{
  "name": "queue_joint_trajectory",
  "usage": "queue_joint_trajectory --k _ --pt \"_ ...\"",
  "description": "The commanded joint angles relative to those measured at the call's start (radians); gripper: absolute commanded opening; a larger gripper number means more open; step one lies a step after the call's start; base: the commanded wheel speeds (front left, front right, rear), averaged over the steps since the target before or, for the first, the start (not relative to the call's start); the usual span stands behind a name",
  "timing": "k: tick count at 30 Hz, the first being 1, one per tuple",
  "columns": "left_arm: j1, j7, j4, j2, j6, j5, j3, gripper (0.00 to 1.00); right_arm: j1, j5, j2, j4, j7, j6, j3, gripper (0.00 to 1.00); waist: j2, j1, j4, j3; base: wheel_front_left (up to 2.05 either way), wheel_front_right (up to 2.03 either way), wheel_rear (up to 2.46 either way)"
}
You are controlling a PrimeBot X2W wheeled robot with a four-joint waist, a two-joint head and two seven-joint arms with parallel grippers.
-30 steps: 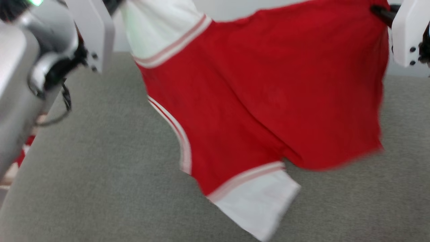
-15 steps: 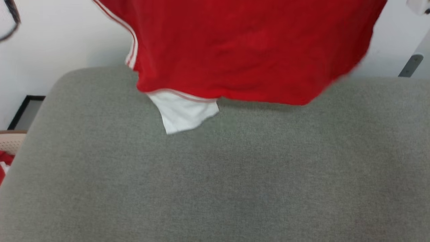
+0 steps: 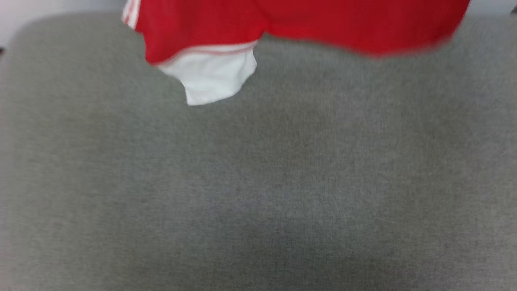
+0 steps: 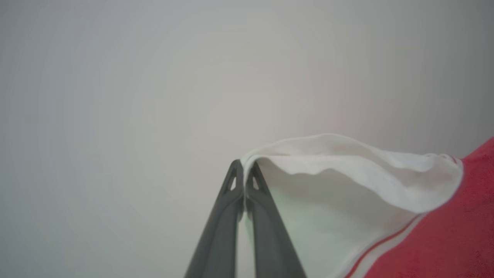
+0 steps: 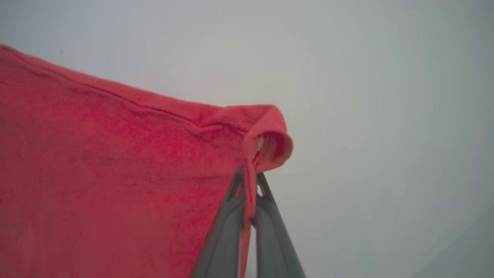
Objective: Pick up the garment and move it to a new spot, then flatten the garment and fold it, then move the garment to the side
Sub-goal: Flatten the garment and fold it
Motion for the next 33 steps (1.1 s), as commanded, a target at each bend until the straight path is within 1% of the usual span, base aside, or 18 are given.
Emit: queue_joint_trajectory --k 1,4,5,7,9,11,14,18,20,22,25,26,28,33 --pt "-0.047 -0.034 0.015 -0.012 0.019 0.022 -0.001 0.00 -0.052 -0.046 0.016 0.031 -0.075 -0.001 -0.037 0.00 0.0000 0.0000 -0.040 0.173 0.00 0.00 0.00" --pt "-0.160 -0.166 0.040 -0.035 0.056 0.068 0.009 0.00 -0.150 -0.171 0.063 0.131 -0.244 -0.001 -0.118 0.00 0.0000 0.0000 -0.031 0.254 0.00 0.00 0.00" --pt "-0.184 -0.211 0.048 -0.044 0.064 0.078 0.012 0.00 -0.167 -0.213 0.078 0.161 -0.274 -0.001 -0.135 0.00 0.0000 0.0000 -0.027 0.278 0.00 0.00 0.00" --pt "-0.224 -0.257 0.058 -0.059 0.054 0.082 0.021 0.00 -0.195 -0.280 0.104 0.189 -0.306 -0.001 -0.152 0.00 0.0000 0.0000 -0.016 0.322 0.00 0.00 0.00" --pt "-0.250 -0.281 0.058 -0.068 0.041 0.079 0.037 0.00 -0.202 -0.325 0.105 0.210 -0.320 -0.001 -0.172 0.00 0.0000 0.0000 -0.003 0.356 0.00 0.00 0.00" --pt "-0.232 -0.291 0.064 -0.073 0.027 0.077 0.044 0.00 -0.182 -0.361 0.105 0.221 -0.325 -0.001 -0.174 0.00 0.0000 0.0000 0.013 0.376 0.00 0.00 0.00" --pt "-0.166 -0.293 0.047 -0.079 0.010 0.070 0.057 0.00 -0.131 -0.381 0.113 0.235 -0.329 -0.001 -0.159 0.00 0.0000 0.0000 0.037 0.380 0.00 0.00 0.00" --pt "-0.041 -0.293 0.036 -0.077 -0.019 0.039 0.070 0.00 -0.045 -0.367 0.102 0.262 -0.328 -0.001 -0.125 0.00 0.0000 0.0000 0.059 0.352 0.00 0.00 0.00" --pt "0.035 -0.292 0.036 -0.078 -0.032 0.034 0.050 0.00 0.005 -0.349 0.096 0.274 -0.317 -0.001 -0.100 0.00 0.0000 0.0000 0.071 0.326 0.00 0.00 0.00" --pt "0.100 -0.291 0.039 -0.077 -0.041 0.013 0.028 0.00 0.059 -0.304 0.095 0.266 -0.303 -0.001 -0.076 0.00 0.0000 0.0000 0.079 0.296 0.00 0.00 0.00" --pt "0.211 -0.235 0.007 -0.070 -0.045 -0.045 -0.033 0.00 0.136 -0.239 0.062 0.234 -0.276 -0.001 -0.024 0.00 0.0000 0.0000 0.085 0.245 0.00 0.00 0.00" --pt "0.252 -0.207 -0.020 -0.059 -0.046 -0.074 -0.057 0.00 0.163 -0.216 0.047 0.218 -0.269 -0.001 -0.008 0.00 0.0000 0.0000 0.087 0.228 0.00 0.00 0.00" --pt "0.332 -0.149 -0.090 -0.015 -0.045 -0.121 -0.116 0.00 0.231 -0.174 0.019 0.179 -0.248 -0.001 0.037 0.00 0.0000 0.0000 0.088 0.189 0.00 0.00 0.00" --pt "0.549 -0.036 -0.290 0.103 -0.045 -0.248 -0.183 0.00 0.384 -0.045 -0.087 0.053 -0.199 -0.001 0.105 0.00 0.0000 0.0000 0.088 0.100 0.00 0.00 0.00"
